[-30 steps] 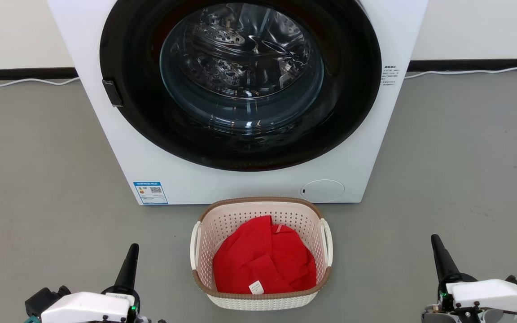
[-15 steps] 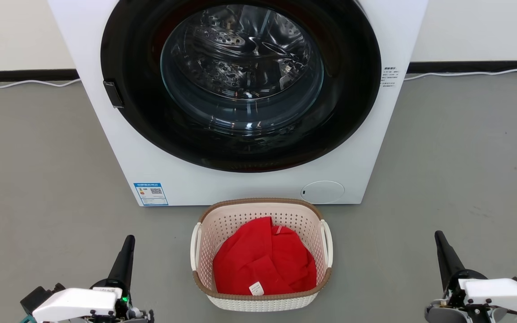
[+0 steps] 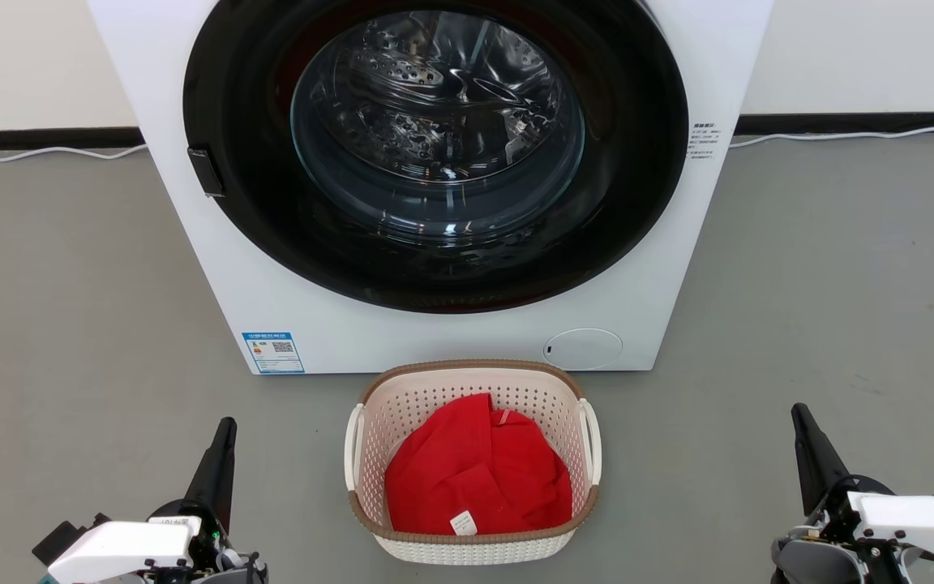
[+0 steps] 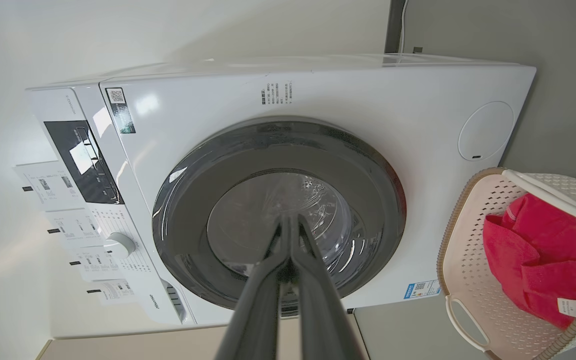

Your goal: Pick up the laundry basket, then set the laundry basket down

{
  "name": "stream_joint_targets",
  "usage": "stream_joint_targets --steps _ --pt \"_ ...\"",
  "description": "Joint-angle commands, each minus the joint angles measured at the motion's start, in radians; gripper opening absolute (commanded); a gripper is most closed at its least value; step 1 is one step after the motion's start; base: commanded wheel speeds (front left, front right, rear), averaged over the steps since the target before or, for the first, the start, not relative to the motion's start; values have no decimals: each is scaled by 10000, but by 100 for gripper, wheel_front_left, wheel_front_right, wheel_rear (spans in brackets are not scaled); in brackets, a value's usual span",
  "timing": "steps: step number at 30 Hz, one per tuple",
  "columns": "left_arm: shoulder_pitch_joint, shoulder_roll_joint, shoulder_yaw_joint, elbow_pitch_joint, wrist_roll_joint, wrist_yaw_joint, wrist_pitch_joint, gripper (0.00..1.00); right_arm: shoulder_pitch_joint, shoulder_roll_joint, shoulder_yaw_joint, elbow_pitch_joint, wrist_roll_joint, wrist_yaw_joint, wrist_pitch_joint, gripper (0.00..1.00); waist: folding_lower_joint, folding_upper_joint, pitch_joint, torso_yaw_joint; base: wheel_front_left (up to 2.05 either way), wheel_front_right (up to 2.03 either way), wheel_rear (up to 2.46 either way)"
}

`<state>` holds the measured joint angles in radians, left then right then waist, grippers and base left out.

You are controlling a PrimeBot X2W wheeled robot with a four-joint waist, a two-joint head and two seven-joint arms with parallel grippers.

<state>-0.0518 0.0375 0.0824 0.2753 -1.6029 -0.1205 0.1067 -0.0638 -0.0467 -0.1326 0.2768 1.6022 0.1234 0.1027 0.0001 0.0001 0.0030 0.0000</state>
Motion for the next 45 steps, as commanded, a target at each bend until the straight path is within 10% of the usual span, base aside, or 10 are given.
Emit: stream_joint_targets --steps 1,45 --pt "-563 127 315 -298 -57 -102 65 0 -442 -40 183 -320 60 73 109 0 0 -1 0 0 0 0 0" --pt "-563 127 314 -300 -58 -102 65 0 -442 -37 179 -320 57 73 112 0 0 -1 0 0 0 0 0"
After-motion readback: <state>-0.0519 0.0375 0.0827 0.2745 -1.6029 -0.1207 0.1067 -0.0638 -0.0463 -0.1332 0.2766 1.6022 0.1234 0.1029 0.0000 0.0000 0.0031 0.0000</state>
